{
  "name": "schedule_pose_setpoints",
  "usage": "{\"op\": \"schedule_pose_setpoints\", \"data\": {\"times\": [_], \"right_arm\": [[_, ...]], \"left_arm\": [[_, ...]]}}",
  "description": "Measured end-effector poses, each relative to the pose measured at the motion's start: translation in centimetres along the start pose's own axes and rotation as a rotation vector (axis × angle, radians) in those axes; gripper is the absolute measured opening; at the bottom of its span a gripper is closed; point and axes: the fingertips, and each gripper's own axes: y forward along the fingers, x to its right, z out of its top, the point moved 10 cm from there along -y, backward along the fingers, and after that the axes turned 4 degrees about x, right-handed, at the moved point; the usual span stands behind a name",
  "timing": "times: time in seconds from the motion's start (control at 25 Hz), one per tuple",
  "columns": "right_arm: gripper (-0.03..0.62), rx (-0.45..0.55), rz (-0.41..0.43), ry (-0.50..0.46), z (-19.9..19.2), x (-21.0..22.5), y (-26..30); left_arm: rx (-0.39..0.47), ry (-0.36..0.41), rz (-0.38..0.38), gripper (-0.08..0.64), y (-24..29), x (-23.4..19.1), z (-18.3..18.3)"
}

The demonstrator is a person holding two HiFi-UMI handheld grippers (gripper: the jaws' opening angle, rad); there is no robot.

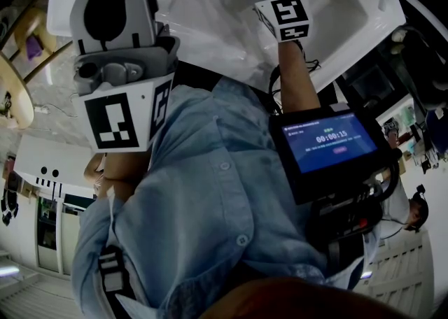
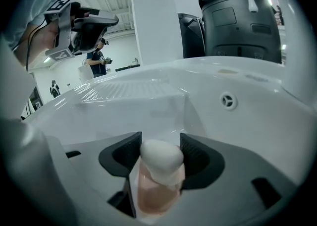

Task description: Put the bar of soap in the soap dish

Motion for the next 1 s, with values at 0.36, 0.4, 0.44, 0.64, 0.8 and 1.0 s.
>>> {"op": "schedule_pose_setpoints", "data": {"times": [0.36,0.4,0.44,0.64,0.8,1.0], "right_arm": [[0.235,-0.025,0.014,-0.017,0.2,0.0,0.8],[0.235,-0.028,0.017,-0.019,0.2,0.1,1.0],[0.235,-0.03,0.021,-0.021,0.2,0.2,1.2],[0.235,-0.037,0.039,-0.032,0.4,0.5,1.8],[0.235,-0.013,0.053,-0.024,0.5,0.3,1.7],[0.245,0.02,0.063,-0.004,1.0,0.4,1.6]], "left_arm": [[0.0,0.001,0.009,0.008,-0.4,0.1,0.0],[0.0,0.002,0.011,0.008,-0.5,0.1,0.0],[0.0,0.003,0.013,0.008,-0.5,0.1,0.1],[0.0,0.006,0.028,0.008,-0.8,0.0,0.3],[0.0,0.006,0.032,0.008,-0.9,0.0,0.4],[0.0,0.006,0.035,0.008,-0.9,0.0,0.4]]}}
